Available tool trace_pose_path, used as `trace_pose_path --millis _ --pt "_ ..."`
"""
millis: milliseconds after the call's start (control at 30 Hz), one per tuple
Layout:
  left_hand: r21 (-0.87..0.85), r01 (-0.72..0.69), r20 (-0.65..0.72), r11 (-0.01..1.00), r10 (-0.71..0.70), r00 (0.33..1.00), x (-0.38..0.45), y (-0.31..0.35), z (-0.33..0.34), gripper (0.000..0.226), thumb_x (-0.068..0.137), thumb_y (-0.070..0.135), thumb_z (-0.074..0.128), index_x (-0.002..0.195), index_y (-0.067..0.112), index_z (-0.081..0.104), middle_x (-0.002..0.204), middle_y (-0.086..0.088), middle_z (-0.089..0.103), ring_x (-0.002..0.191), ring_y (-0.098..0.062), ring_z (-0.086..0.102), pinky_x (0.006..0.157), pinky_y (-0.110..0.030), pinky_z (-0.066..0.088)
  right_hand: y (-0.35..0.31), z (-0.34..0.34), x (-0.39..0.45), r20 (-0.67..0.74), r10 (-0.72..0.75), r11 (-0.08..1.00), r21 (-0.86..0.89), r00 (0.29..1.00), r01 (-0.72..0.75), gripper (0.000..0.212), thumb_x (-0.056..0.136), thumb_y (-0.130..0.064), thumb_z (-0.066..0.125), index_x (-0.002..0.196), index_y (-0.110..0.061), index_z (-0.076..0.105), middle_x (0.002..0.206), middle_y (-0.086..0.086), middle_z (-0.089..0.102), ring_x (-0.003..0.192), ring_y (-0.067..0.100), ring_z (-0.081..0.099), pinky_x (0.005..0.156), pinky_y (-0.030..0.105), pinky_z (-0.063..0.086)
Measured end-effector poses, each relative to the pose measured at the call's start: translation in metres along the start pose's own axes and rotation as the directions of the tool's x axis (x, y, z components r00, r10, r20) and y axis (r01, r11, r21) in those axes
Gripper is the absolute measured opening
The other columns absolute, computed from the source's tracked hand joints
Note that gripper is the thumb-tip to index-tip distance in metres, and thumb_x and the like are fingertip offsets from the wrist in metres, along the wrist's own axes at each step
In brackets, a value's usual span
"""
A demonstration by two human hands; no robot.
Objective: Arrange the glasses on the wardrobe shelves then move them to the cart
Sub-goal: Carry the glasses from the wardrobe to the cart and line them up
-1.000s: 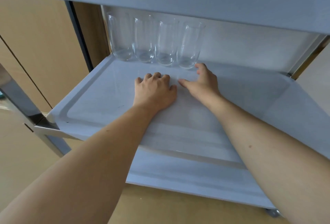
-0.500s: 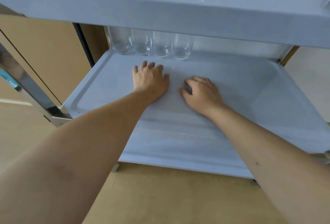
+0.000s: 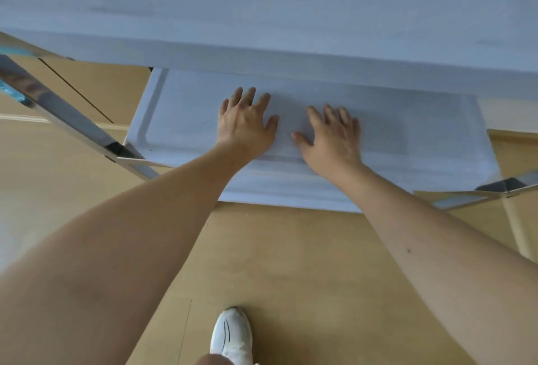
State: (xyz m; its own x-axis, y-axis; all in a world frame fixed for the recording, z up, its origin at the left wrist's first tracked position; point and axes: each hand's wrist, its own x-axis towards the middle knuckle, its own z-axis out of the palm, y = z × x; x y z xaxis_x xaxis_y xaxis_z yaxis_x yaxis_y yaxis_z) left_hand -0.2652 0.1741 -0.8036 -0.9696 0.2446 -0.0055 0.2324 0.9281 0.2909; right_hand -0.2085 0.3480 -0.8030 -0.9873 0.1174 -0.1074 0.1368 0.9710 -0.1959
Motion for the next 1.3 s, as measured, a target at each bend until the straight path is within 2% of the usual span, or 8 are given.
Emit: trace_pose_path --millis 100,367,533,700,1000,1300 --pt "-0.011 0.004 0.053 1.0 -0.003 0.999 -0.027 0.008 -0.01 0.06 0.102 0.05 0.044 0.155 0.024 0.036 0.167 -0.008 0.023 0.156 -0.031 0.01 0.125 -0.047 0.012 0.004 -0.009 -0.025 0.027 0.012 1.0 -0.007 1.0 -0.012 0.07 0.099 -0.061 0.039 0.158 -0.024 0.027 0.167 0.014 0.019 0.153 0.039 0.009 0.121 0.058 0.009" --pt "-0.019 0.026 0.191 0.999 -0.021 0.981 -0.106 0.03 -0.048 0.06 0.102 0.05 0.045 0.156 0.024 0.036 0.167 -0.008 0.023 0.156 -0.03 0.009 0.123 -0.047 0.013 0.002 -0.044 -0.101 0.167 0.051 0.998 0.018 0.985 -0.055 0.07 0.101 -0.06 0.037 0.159 -0.024 0.023 0.166 0.012 0.02 0.153 0.038 0.009 0.121 0.06 0.012" --pt "-0.054 0.045 0.254 0.998 -0.03 0.967 -0.152 0.054 -0.091 0.061 0.102 0.05 0.046 0.156 0.025 0.035 0.167 -0.009 0.023 0.156 -0.03 0.009 0.123 -0.049 0.014 0.001 -0.083 -0.152 0.245 0.126 0.986 0.074 0.961 -0.148 0.069 0.102 -0.059 0.037 0.159 -0.025 0.022 0.167 0.011 0.019 0.154 0.038 0.009 0.122 0.058 0.012" --pt "-0.071 0.036 0.283 0.997 -0.014 0.959 -0.186 0.087 -0.136 0.061 0.101 0.05 0.048 0.155 0.025 0.036 0.167 -0.008 0.023 0.156 -0.03 0.01 0.123 -0.049 0.014 0.002 -0.135 -0.194 0.276 0.15 0.981 0.075 0.949 -0.177 0.07 0.101 -0.061 0.037 0.159 -0.025 0.023 0.166 0.01 0.022 0.153 0.039 0.012 0.122 0.059 0.016" --pt "-0.073 -0.027 0.261 0.997 0.045 0.964 -0.213 0.164 -0.245 0.061 0.102 0.05 0.048 0.156 0.025 0.034 0.168 -0.007 0.021 0.156 -0.027 0.009 0.123 -0.047 0.014 0.008 -0.252 -0.246 0.219 0.181 0.965 0.15 0.959 -0.216 0.068 0.102 -0.058 0.038 0.16 -0.025 0.022 0.166 0.01 0.022 0.153 0.037 0.013 0.123 0.056 0.015" --pt "-0.022 -0.221 0.189 0.975 0.222 0.957 -0.205 0.268 -0.343 0.062 0.102 0.048 0.048 0.157 0.024 0.033 0.168 -0.008 0.019 0.156 -0.029 0.01 0.123 -0.047 0.014 0.039 -0.376 -0.282 0.11 0.243 0.945 0.198 0.964 -0.261 0.068 0.102 -0.058 0.038 0.159 -0.022 0.026 0.162 0.01 0.03 0.149 0.036 0.022 0.12 0.052 0.023"
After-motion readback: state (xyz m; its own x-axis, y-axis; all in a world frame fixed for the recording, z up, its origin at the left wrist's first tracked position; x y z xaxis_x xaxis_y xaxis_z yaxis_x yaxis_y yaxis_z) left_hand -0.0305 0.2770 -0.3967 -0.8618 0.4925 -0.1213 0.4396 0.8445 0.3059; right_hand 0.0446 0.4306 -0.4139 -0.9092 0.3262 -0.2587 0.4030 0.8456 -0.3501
